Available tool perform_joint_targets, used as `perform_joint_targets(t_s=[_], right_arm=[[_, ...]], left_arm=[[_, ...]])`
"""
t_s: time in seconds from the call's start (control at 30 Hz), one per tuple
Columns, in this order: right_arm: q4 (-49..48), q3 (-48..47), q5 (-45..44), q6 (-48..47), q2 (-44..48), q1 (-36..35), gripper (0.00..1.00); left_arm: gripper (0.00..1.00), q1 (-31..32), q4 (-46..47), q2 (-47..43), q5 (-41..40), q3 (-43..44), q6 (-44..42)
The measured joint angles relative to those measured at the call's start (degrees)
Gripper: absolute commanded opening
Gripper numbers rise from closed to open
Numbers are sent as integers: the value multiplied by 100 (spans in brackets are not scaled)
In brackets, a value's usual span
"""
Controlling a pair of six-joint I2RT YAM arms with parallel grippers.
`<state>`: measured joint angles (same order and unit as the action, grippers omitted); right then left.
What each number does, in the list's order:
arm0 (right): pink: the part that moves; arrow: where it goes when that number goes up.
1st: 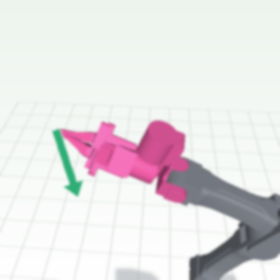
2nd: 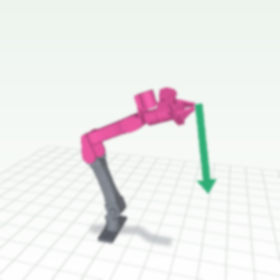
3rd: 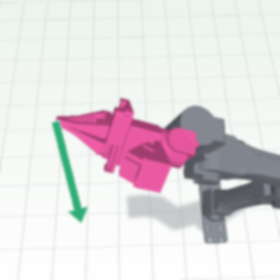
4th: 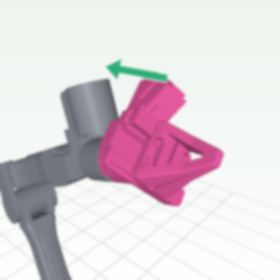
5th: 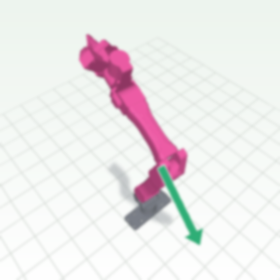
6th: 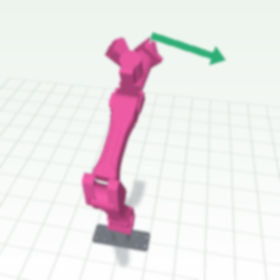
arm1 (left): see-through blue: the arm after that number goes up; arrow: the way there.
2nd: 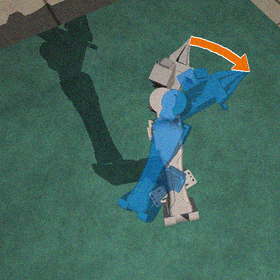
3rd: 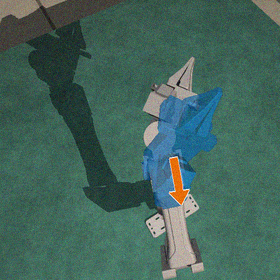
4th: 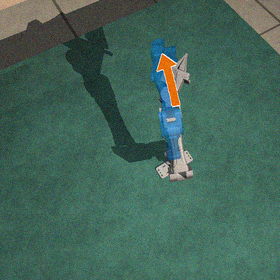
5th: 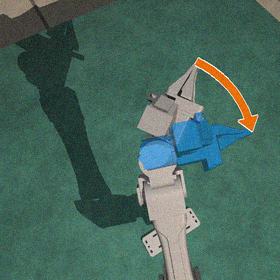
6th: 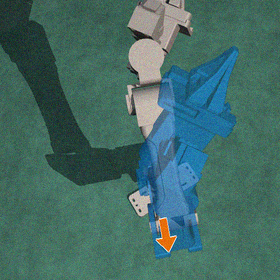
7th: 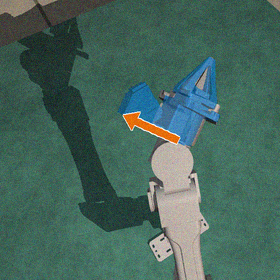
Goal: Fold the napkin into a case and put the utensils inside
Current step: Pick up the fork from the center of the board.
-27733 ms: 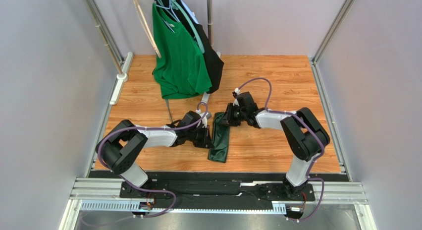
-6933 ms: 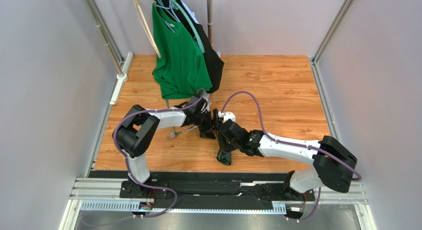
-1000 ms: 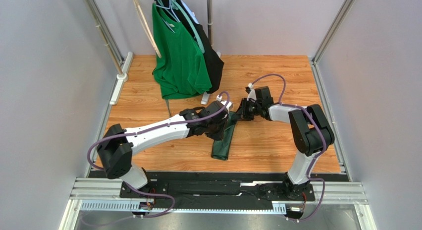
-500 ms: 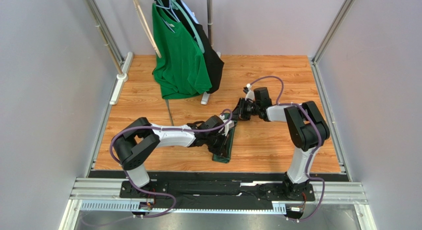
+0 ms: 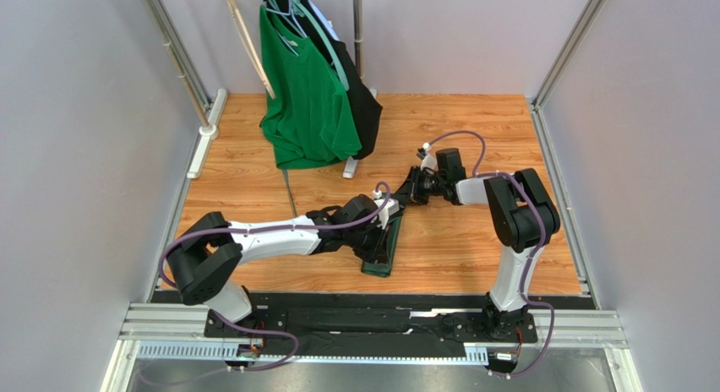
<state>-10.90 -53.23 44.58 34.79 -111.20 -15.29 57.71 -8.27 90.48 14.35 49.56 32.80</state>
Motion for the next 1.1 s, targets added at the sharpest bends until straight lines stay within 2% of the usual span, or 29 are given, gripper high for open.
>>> perform_joint_targets(t_s=[0.13, 0.3, 0.4, 0.6, 0.7, 0.8, 0.93, 1.1], right_arm=[[48, 74, 0, 0, 319, 0, 12], [-13, 243, -13, 0, 474, 9, 12], [-72, 282, -33, 15, 339, 50, 12], [-278, 267, 122, 101, -72, 243, 11], [-308, 278, 155, 107, -72, 321, 12], [-330, 352, 127, 133, -20, 422, 12], [-289, 437, 55, 122, 83, 514, 12], [-101, 334, -24, 33, 87, 522, 12]], left_arm=[[5, 7, 107, -133, 221, 0, 44], [3, 7, 503, 350, 507, -118, 133], [2, -15, 901, 800, 776, -282, 299], [2, 26, 1167, 883, 767, -284, 321], [3, 35, 1064, 861, 632, -227, 278], [8, 46, 723, 859, 439, -42, 175], [20, 48, 339, 730, 271, 42, 28], [20, -24, -437, 76, 114, 111, -79]])
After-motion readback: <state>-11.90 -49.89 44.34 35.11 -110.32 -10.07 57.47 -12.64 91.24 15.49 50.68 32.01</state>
